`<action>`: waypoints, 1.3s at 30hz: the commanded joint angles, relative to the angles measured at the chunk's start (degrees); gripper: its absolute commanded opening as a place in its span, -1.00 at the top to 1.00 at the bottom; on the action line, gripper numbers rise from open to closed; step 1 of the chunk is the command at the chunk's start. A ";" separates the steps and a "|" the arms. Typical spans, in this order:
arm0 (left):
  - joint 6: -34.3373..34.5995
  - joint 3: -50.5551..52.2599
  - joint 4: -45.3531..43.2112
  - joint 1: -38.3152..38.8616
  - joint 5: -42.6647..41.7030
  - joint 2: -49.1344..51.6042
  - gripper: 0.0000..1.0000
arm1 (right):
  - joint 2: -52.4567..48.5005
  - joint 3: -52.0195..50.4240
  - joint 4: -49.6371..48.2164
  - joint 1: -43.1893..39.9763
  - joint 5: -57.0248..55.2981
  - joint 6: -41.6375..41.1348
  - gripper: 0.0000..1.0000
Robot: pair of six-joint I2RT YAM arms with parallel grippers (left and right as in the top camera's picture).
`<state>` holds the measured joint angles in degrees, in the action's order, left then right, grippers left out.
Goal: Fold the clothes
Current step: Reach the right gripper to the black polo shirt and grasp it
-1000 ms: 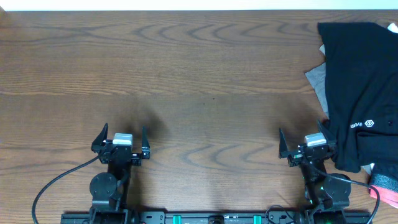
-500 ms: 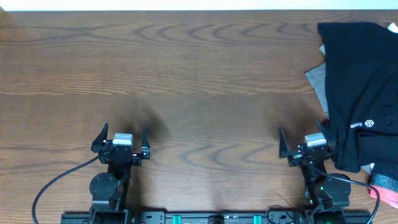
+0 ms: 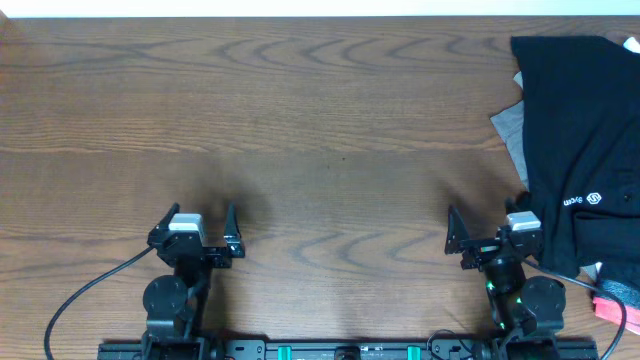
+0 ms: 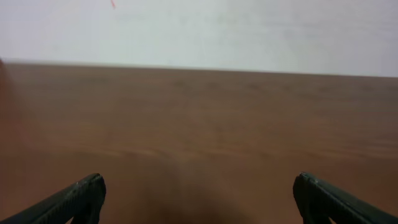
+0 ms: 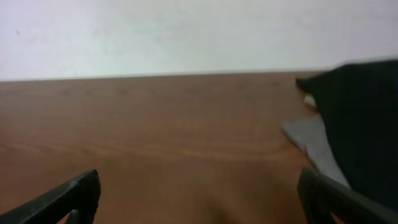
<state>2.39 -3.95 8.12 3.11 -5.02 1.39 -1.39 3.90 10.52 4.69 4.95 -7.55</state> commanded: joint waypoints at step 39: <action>6.08 -49.55 48.22 0.13 -3.54 37.46 -0.96 | -69.11 52.33 48.13 -13.29 -24.02 -12.44 -0.98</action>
<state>7.92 -52.27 56.23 3.11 -8.47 38.81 -68.64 56.84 58.76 -6.07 -15.81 -17.10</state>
